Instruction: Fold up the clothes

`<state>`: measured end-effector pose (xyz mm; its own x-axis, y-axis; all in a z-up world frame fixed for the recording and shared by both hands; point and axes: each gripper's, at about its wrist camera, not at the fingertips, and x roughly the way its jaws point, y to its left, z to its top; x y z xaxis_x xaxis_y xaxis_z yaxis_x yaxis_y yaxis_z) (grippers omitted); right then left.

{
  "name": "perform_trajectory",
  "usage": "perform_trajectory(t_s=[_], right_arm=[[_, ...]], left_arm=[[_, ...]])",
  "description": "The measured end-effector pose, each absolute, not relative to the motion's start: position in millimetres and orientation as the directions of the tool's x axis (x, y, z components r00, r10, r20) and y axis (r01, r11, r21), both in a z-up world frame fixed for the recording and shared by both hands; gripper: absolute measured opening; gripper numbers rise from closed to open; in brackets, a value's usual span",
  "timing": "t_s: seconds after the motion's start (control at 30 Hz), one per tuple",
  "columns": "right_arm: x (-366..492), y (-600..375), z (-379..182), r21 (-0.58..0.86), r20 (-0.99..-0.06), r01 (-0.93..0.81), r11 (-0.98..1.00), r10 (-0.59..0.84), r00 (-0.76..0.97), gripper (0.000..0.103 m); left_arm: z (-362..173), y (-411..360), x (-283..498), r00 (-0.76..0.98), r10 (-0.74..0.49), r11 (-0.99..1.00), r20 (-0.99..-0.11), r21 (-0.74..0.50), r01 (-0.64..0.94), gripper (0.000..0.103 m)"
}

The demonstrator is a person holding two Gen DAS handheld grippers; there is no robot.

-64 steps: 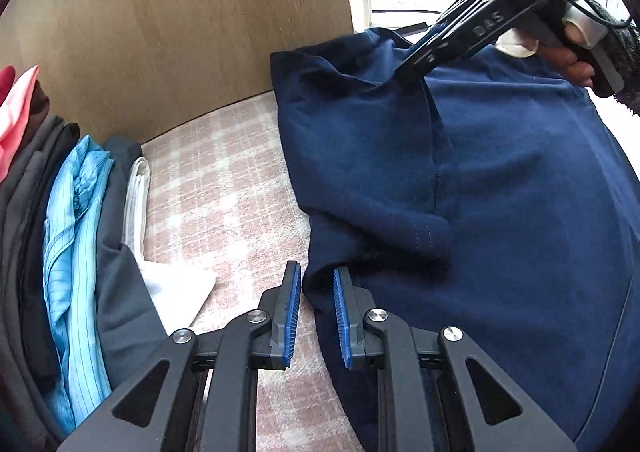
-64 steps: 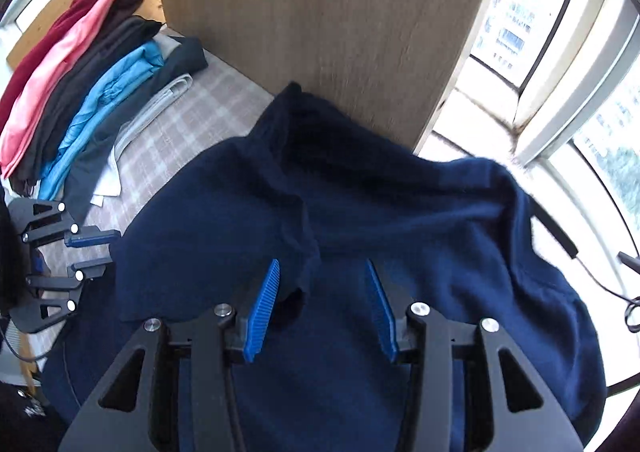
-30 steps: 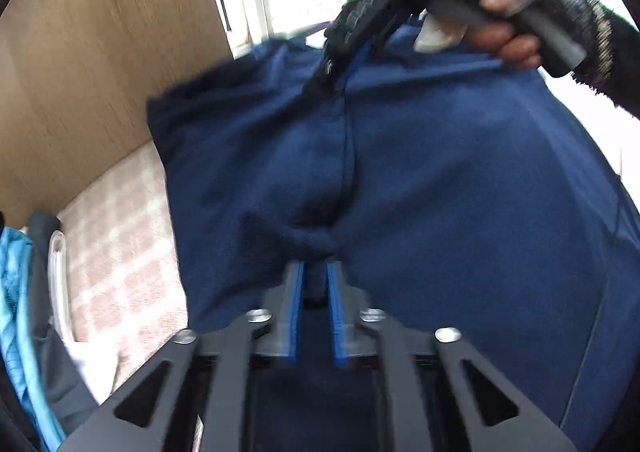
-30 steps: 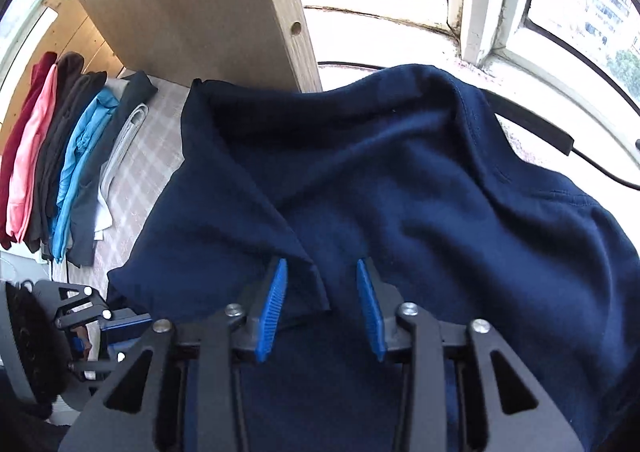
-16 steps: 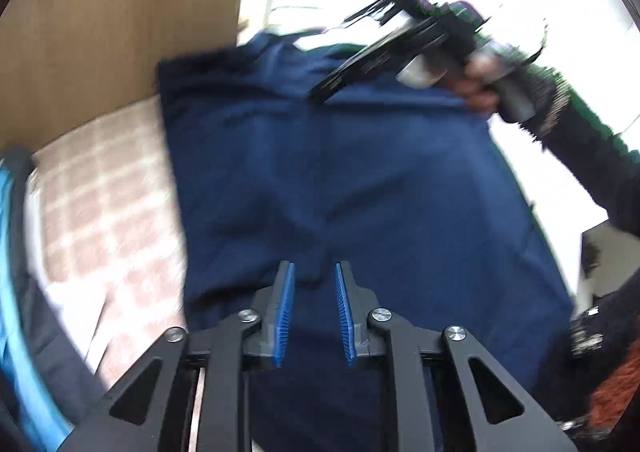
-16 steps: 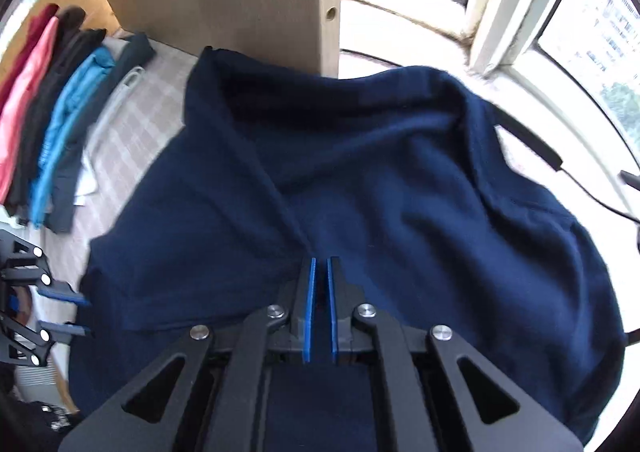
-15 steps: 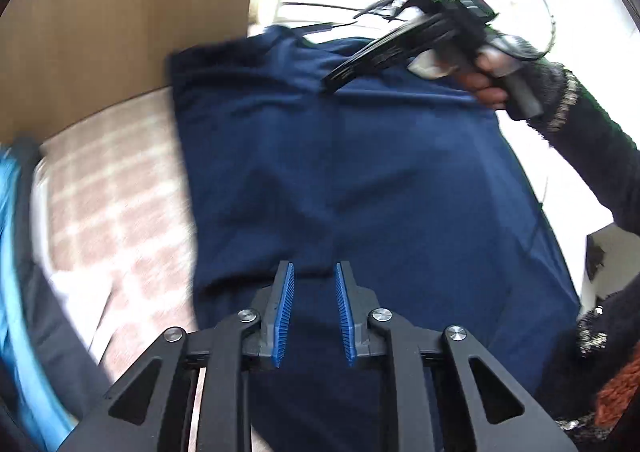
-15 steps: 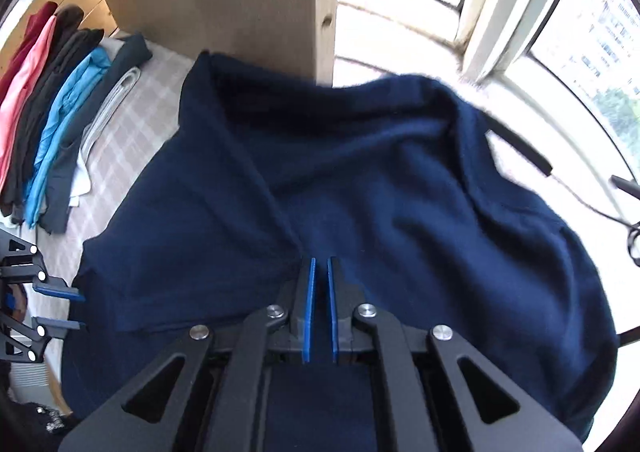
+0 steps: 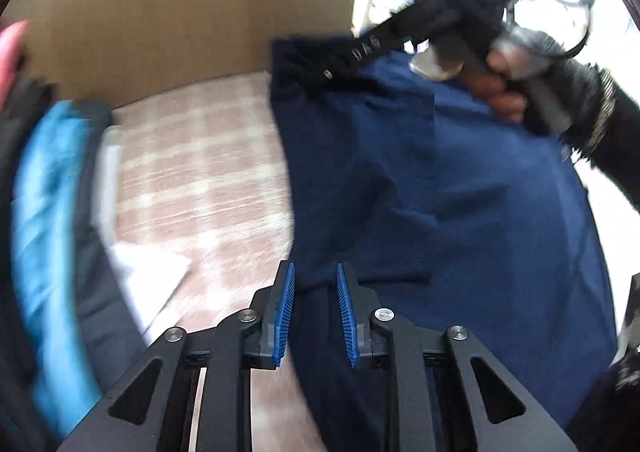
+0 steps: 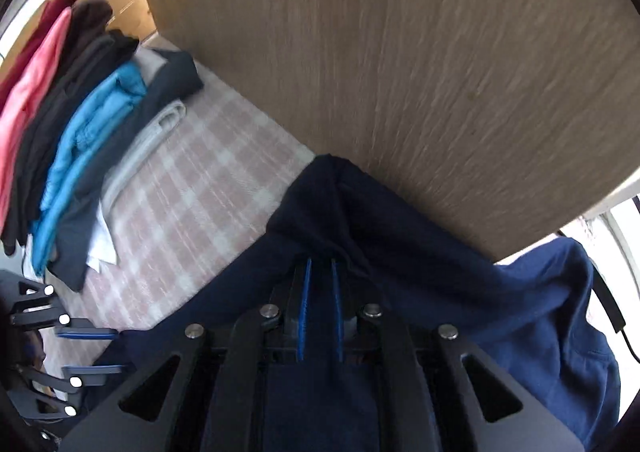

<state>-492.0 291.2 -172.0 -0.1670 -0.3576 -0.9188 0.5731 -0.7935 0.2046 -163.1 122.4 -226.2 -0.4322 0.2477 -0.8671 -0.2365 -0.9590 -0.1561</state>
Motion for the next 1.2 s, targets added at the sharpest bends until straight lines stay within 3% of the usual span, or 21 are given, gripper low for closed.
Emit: perform_trajectory(t_s=[0.2, 0.27, 0.3, 0.33, 0.53, 0.73, 1.03, 1.13, 1.2], right_arm=[[-440.6, 337.3, -73.4, 0.259, -0.853, 0.549, -0.795, -0.455, -0.256, 0.013], [-421.3, 347.6, -49.4, 0.283, -0.827, 0.543, -0.791, -0.487, -0.279, 0.024], [-406.9, 354.5, -38.3, 0.294, -0.815, 0.54, -0.788, -0.502, -0.289, 0.035], [-395.1, 355.1, -33.6, 0.293, -0.806, 0.54, -0.789, -0.508, -0.305, 0.038], [-328.2, 347.5, -11.2, 0.313, -0.769, 0.559, -0.768, -0.551, -0.326, 0.038], [-284.2, 337.4, -28.7, 0.311, -0.794, 0.558, -0.769, -0.534, -0.292, 0.04], [-270.5, 262.9, -97.4, 0.28, -0.857, 0.538, -0.795, -0.459, -0.233, 0.04], [-274.1, 242.1, -101.7, 0.279, -0.862, 0.531, -0.8, -0.453, -0.229, 0.04], [-282.2, 224.0, -108.5, 0.273, -0.872, 0.522, -0.808, -0.437, -0.22, 0.04]], left_arm=[[-168.9, 83.2, -66.8, -0.493, 0.174, -0.984, -0.853, -0.136, -0.112, 0.027], [-158.5, 73.2, -30.1, -0.49, 0.148, -0.989, -0.859, -0.135, -0.061, 0.027], [-156.0, 69.7, -9.6, -0.485, 0.129, -0.991, -0.865, -0.13, -0.033, 0.027], [-154.8, 67.0, 11.9, -0.477, 0.108, -0.993, -0.872, -0.122, -0.003, 0.027], [-155.6, 59.2, 153.5, -0.422, 0.049, -0.971, -0.905, -0.142, 0.193, 0.028], [-190.7, 87.7, 234.0, -0.385, 0.13, -0.929, -0.914, -0.248, 0.274, 0.03], [-253.1, 127.8, 216.9, -0.301, 0.162, -0.961, -0.94, -0.219, 0.167, 0.03], [-257.7, 126.4, 218.5, -0.309, 0.198, -0.954, -0.93, -0.255, 0.157, 0.025], [-254.3, 126.6, 220.6, -0.33, 0.232, -0.948, -0.915, -0.288, 0.132, 0.007]])
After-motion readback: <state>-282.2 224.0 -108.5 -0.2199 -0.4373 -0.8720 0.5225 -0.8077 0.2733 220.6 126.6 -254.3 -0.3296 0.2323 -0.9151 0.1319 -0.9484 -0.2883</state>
